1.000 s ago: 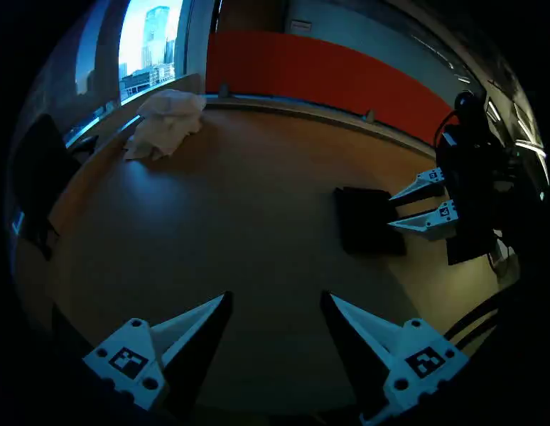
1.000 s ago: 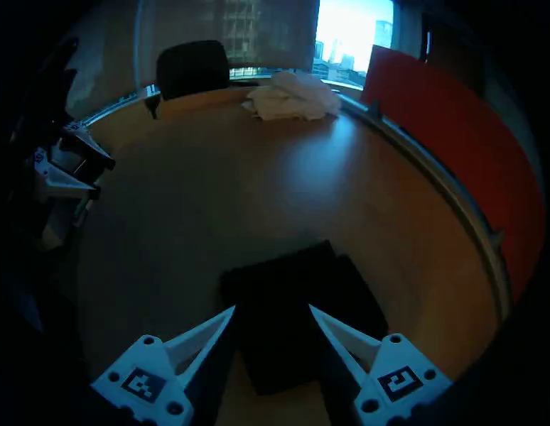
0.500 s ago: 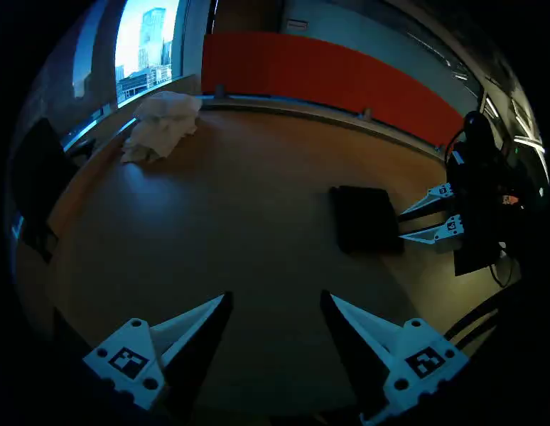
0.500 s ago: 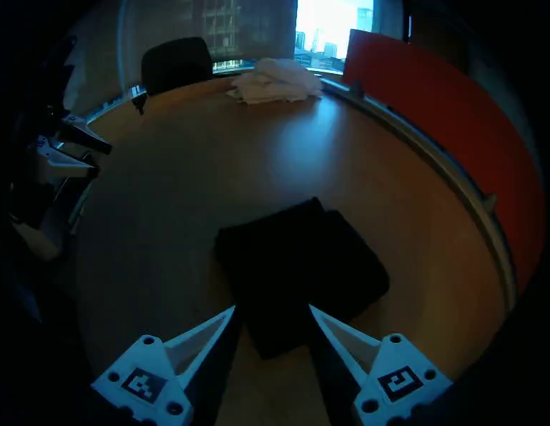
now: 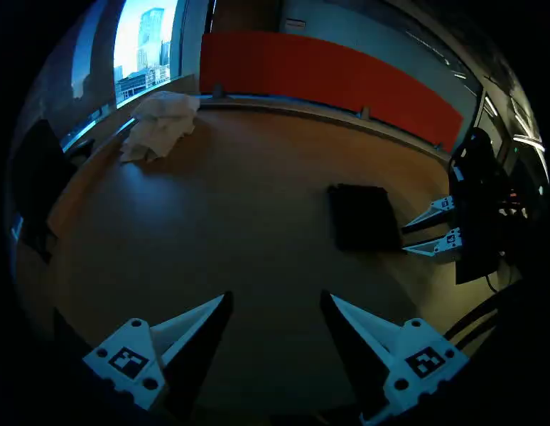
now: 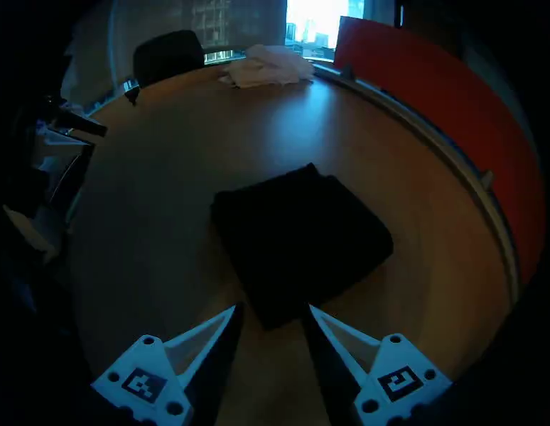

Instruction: Fold towel

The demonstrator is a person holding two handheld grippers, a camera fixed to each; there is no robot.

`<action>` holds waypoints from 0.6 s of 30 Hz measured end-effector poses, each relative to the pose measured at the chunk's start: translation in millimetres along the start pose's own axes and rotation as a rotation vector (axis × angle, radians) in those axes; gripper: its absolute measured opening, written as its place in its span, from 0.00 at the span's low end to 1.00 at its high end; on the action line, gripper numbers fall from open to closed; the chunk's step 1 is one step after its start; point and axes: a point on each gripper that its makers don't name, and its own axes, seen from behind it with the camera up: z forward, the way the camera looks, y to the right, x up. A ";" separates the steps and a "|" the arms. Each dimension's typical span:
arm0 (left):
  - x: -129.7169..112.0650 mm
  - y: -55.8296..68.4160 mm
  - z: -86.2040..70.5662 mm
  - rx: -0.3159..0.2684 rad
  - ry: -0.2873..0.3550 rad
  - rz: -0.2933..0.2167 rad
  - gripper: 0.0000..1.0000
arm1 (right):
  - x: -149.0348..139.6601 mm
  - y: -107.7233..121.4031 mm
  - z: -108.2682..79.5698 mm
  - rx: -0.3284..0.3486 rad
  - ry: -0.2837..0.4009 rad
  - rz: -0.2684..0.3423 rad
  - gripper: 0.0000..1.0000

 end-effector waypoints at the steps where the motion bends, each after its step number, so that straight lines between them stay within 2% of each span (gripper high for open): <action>1: -0.1 0.1 -0.2 0.000 0.000 0.000 0.91 | -2.6 -0.5 0.5 -0.001 -0.004 0.004 0.60; 10: -2.1 0.6 -1.3 -0.001 -0.002 0.000 0.91 | -18.0 -1.1 5.6 -0.007 -0.028 0.041 0.59; 18: -3.6 1.2 -1.4 -0.002 -0.004 0.000 0.91 | -21.6 -1.1 10.1 -0.012 -0.022 0.085 0.47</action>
